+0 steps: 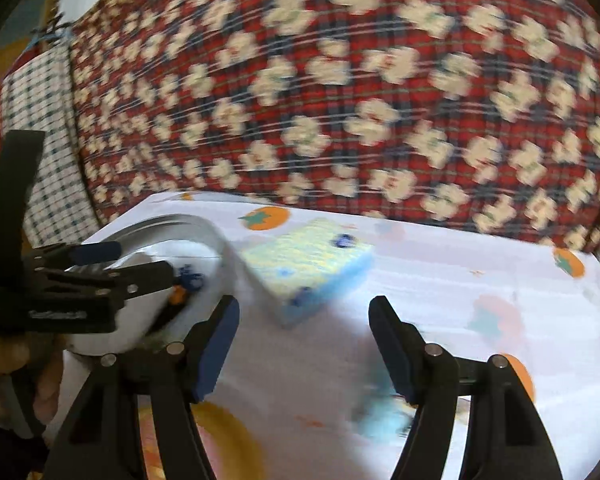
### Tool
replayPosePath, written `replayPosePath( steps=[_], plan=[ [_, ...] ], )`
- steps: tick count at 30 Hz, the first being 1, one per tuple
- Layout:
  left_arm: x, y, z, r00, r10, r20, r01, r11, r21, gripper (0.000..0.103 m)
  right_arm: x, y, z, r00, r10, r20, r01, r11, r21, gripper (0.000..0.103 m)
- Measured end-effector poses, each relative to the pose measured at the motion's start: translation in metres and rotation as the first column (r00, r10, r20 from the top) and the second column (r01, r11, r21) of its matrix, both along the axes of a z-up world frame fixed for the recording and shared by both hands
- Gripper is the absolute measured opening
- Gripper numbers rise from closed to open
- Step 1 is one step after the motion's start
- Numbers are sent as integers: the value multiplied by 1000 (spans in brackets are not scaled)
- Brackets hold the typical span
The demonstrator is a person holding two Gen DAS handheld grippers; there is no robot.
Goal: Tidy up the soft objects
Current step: 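Withdraw both grippers from the tin toward the teal cloth and white roll, then grasp the teal cloth with the left gripper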
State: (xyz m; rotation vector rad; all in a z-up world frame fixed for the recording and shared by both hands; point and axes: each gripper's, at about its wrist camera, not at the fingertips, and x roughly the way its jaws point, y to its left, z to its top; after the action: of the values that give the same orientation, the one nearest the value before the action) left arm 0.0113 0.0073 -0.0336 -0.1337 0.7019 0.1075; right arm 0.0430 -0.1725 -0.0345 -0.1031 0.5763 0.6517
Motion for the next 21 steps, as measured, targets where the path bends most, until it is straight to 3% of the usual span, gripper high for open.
replayPosePath(
  steps=[4, 9, 13, 16, 21],
  plan=[
    [22, -36, 7, 996, -86, -12, 87, 996, 36, 100, 17, -33, -7, 993, -118, -10, 118, 993, 0, 69],
    [48, -71, 10, 984, -161, -75, 165, 985, 43, 100, 40, -70, -19, 961, -277, -23, 277, 961, -12, 69],
    [68, -99, 7, 960, -235, -154, 242, 970, 28, 100, 58, -96, -23, 930, -366, -33, 366, 931, -23, 69],
    [87, -117, -2, 947, -238, -214, 254, 966, 49, 100, 66, -113, -26, 913, -406, -44, 406, 914, -13, 69],
    [113, -140, -22, 897, -296, -327, 311, 951, -8, 90, 71, -135, -33, 894, -442, -77, 445, 895, 29, 69]
  ],
)
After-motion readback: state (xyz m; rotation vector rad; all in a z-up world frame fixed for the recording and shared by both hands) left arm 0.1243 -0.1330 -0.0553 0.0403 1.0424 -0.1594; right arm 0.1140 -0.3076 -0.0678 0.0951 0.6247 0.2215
